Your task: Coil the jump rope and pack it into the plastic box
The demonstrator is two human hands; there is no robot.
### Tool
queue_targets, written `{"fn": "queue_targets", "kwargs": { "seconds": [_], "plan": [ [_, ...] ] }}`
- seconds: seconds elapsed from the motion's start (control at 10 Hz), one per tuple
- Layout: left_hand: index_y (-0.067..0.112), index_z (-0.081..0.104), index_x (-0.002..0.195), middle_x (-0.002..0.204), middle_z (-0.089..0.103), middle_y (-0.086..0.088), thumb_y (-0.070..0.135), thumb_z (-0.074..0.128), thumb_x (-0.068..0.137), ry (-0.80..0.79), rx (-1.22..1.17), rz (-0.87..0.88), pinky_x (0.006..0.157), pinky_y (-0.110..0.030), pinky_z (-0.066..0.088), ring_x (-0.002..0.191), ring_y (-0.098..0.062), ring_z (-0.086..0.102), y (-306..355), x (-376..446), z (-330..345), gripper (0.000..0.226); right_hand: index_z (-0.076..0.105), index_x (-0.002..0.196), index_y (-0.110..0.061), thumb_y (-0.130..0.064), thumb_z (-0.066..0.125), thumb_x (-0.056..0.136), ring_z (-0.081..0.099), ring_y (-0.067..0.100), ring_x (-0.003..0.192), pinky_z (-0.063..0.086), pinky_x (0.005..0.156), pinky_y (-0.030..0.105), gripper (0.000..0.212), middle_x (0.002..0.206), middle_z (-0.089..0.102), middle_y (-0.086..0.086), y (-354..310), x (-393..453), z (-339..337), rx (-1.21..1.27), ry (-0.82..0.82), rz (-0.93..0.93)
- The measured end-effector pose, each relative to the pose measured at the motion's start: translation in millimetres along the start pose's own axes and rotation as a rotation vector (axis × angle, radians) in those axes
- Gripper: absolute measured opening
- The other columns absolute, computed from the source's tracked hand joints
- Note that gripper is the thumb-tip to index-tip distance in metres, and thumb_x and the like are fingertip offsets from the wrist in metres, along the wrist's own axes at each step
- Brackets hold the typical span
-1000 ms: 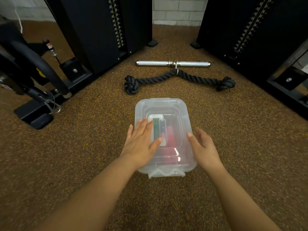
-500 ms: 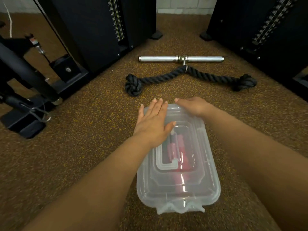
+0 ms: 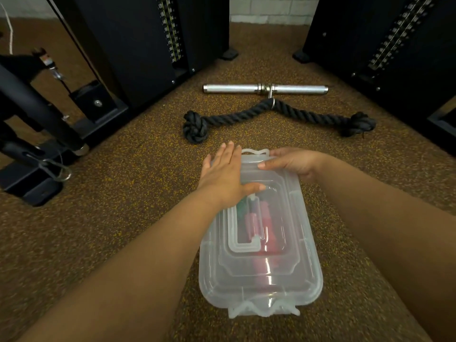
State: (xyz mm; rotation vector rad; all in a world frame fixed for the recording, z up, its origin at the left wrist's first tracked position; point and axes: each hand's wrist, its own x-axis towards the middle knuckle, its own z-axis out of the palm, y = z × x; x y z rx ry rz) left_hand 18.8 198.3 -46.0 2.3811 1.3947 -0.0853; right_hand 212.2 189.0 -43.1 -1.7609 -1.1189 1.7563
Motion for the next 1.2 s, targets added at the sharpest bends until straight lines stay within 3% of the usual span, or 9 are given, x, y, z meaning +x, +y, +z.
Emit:
{"fn": "queue_targets", "kwargs": {
  "seconds": [0.1, 0.2, 0.4, 0.5, 0.7, 0.8, 1.0, 1.1, 1.2],
  "plan": [
    [0.018, -0.002, 0.153, 0.163, -0.004, 0.0, 0.08, 0.049, 0.069, -0.016, 0.005, -0.069, 0.119, -0.045, -0.001, 0.149, -0.017, -0.006, 7.8, 8.4, -2.0, 0.116, 0.061, 0.101, -0.02, -0.02, 0.071, 0.081, 0.068, 0.021, 0.083, 0.057, 0.071, 0.034, 0.022, 0.099, 0.07, 0.005, 6.3, -4.1, 3.6, 0.011, 0.084, -0.089],
    [0.019, 0.006, 0.152, 0.161, 0.007, 0.0, 0.08, 0.052, 0.067, 0.018, -0.002, -0.057, 0.119, -0.045, 0.002, 0.148, -0.019, 0.004, 9.3, 10.1, -1.2, 0.114, 0.062, 0.098, -0.023, -0.023, 0.07, 0.082, 0.067, 0.014, 0.074, 0.053, 0.06, 0.025, 0.017, 0.093, 0.069, 0.001, 12.8, -8.2, 6.2, 0.003, 0.141, -0.141],
    [0.024, 0.032, 0.141, 0.148, 0.03, 0.002, 0.073, 0.062, 0.065, 0.131, -0.073, -0.038, 0.119, -0.044, 0.008, 0.14, -0.018, 0.025, 10.0, 7.4, 2.2, 0.095, 0.067, 0.106, -0.024, -0.033, 0.076, 0.075, 0.069, 0.024, 0.087, 0.057, 0.081, 0.038, 0.034, 0.105, 0.071, 0.006, 21.7, -8.1, 11.6, -0.004, 0.294, -0.18],
    [0.024, 0.031, 0.142, 0.15, 0.029, 0.002, 0.072, 0.058, 0.07, 0.159, -0.048, -0.028, 0.119, -0.043, 0.0, 0.143, -0.016, 0.019, 11.2, 3.3, 4.7, 0.091, 0.068, 0.106, -0.029, -0.038, 0.077, 0.074, 0.069, 0.023, 0.092, 0.057, 0.084, 0.039, 0.035, 0.108, 0.07, 0.004, 23.1, -9.5, 15.2, -0.021, 0.358, -0.187],
    [0.021, 0.004, 0.152, 0.162, 0.0, 0.001, 0.075, 0.026, 0.083, 0.133, 0.106, -0.051, 0.118, -0.046, -0.009, 0.148, -0.017, -0.01, 15.4, -9.2, 14.0, 0.09, 0.048, 0.137, -0.025, -0.042, 0.055, 0.09, 0.051, 0.026, 0.123, 0.041, 0.102, 0.037, 0.051, 0.138, 0.052, 0.006, 25.1, -14.5, 34.4, -0.351, 0.604, -0.236],
    [0.021, -0.004, 0.152, 0.162, -0.01, 0.001, 0.067, 0.023, 0.089, 0.105, 0.131, -0.074, 0.117, -0.048, -0.012, 0.147, -0.018, -0.015, 21.1, -13.4, 15.0, 0.083, 0.04, 0.142, -0.019, -0.035, 0.041, 0.097, 0.044, 0.031, 0.127, 0.038, 0.103, 0.041, 0.048, 0.143, 0.044, 0.011, 27.0, -18.3, 45.1, -0.534, 0.685, -0.259],
    [0.019, 0.003, 0.152, 0.163, -0.002, 0.001, 0.042, 0.035, 0.097, 0.068, 0.062, -0.072, 0.117, -0.046, -0.009, 0.149, -0.021, -0.008, 30.5, -19.0, 3.9, 0.067, 0.029, 0.146, -0.008, -0.019, 0.035, 0.099, 0.029, 0.03, 0.139, 0.027, 0.113, 0.038, 0.049, 0.153, 0.031, 0.012, 19.2, -30.3, 50.3, -0.753, 0.633, -0.243],
    [0.017, 0.017, 0.15, 0.161, 0.013, -0.002, 0.029, 0.04, 0.097, 0.06, 0.025, -0.057, 0.12, -0.041, 0.003, 0.148, -0.022, 0.006, 33.1, -17.7, -8.3, 0.06, 0.029, 0.146, -0.006, -0.012, 0.037, 0.096, 0.027, 0.03, 0.141, 0.025, 0.115, 0.039, 0.051, 0.154, 0.031, 0.012, 11.2, -34.8, 48.3, -0.846, 0.563, -0.229],
    [0.015, 0.031, 0.145, 0.155, 0.03, -0.005, 0.025, 0.04, 0.096, 0.071, 0.032, -0.009, 0.117, -0.038, 0.014, 0.143, -0.024, 0.023, 36.8, -17.9, -20.9, 0.051, 0.044, 0.135, -0.004, -0.009, 0.04, 0.093, 0.037, 0.033, 0.133, 0.035, 0.108, 0.039, 0.043, 0.144, 0.044, 0.016, 0.2, -35.9, 46.7, -0.893, 0.523, -0.215]
  ]
}}
